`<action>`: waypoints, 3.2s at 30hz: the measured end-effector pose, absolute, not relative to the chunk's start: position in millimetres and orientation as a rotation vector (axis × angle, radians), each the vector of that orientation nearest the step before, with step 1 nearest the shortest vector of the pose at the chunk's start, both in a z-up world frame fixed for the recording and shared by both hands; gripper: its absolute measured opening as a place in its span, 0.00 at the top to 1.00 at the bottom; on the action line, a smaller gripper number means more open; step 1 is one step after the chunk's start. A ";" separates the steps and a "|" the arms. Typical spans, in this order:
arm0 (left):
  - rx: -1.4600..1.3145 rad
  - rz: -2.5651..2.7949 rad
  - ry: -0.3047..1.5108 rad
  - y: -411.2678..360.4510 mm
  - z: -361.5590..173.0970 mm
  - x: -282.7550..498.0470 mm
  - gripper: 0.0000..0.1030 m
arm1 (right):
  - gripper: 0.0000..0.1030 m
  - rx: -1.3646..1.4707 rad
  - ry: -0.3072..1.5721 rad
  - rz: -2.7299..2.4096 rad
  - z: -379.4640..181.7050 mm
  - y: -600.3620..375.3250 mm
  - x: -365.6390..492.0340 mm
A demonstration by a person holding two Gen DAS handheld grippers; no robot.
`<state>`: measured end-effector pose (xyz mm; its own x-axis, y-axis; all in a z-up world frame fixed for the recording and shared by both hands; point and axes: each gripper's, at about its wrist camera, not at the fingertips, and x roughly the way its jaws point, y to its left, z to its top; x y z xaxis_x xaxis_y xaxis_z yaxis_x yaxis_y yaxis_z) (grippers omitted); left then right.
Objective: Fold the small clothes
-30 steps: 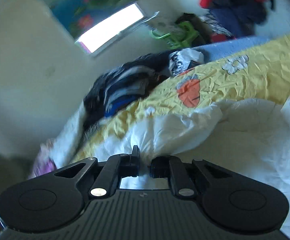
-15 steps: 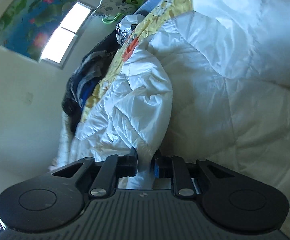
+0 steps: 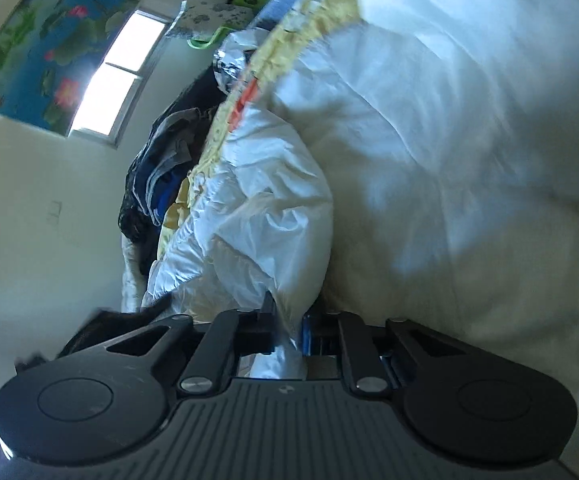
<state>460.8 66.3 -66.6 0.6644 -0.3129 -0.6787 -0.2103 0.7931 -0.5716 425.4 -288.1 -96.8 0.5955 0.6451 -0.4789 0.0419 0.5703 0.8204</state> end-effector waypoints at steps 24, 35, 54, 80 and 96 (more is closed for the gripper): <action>-0.193 -0.178 0.601 66.4 -2.7 384.8 0.23 | 0.52 0.766 0.586 0.337 -43.9 -332.1 409.9; 0.149 -0.173 0.545 -44.6 -41.1 462.3 0.23 | 0.42 0.736 0.762 0.500 -46.4 -242.2 532.8; 0.164 -0.133 0.550 -28.2 -68.8 461.0 0.15 | 0.51 0.872 0.760 0.429 -81.5 -262.3 525.0; 0.076 -0.207 0.626 -31.9 -68.7 365.0 0.08 | 0.42 0.853 0.774 0.453 -82.5 -272.2 389.8; 0.063 -0.171 0.699 -17.1 -102.8 306.5 0.03 | 0.38 0.828 0.832 0.487 -108.2 -241.6 384.8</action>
